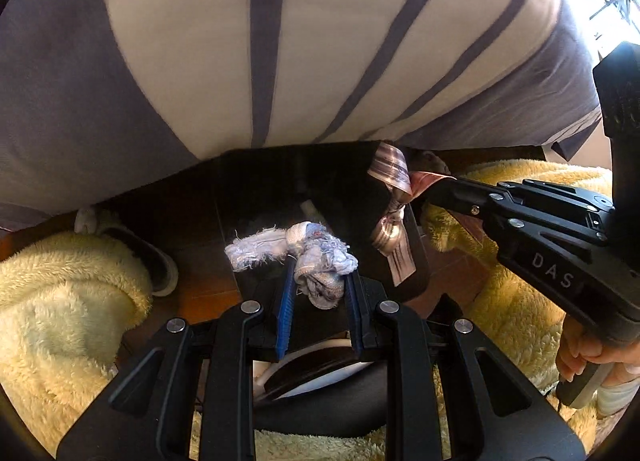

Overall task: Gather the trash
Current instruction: 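Lower the ribbon and gray cloth into the black bin and open both tools, then raise both open tools back over the bed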

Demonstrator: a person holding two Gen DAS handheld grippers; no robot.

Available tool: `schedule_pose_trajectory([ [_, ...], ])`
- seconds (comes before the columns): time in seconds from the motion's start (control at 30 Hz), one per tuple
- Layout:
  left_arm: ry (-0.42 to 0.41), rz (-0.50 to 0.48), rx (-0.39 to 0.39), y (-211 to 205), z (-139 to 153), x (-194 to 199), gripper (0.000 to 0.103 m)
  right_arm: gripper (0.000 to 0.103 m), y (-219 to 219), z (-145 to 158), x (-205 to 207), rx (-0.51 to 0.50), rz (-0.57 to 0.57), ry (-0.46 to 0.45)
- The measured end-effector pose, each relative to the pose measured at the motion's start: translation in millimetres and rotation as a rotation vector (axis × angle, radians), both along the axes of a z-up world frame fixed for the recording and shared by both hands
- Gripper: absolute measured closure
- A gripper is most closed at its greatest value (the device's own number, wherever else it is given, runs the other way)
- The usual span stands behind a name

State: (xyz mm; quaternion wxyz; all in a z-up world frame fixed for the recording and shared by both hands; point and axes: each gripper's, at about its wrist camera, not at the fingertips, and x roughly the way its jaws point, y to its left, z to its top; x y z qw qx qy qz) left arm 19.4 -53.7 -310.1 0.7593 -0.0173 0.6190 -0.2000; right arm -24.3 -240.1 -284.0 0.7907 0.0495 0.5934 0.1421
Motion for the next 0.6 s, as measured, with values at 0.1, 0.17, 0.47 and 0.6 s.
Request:
schedule_pose_trajectory([
  [0.1,0.018,0.002,0.004,2.1,-7.1,-1.1,0.078,0.098,1.3,-3.0,5.9,-0.005,-0.004,0.014],
  [0.17,0.023,0.004,0.009,3.0,-8.2,-1.6,0.069,0.098,1.3,-1.8,7.9,-0.002,-0.007,0.02],
  [0.47,-0.002,0.027,0.024,9.8,3.1,-2.8,0.055,0.052,-1.0,9.6,13.4,0.026,-0.033,0.015],
  [0.6,-0.044,0.038,0.035,14.0,17.9,-6.4,0.041,0.038,-2.1,25.7,12.6,0.036,-0.038,-0.021],
])
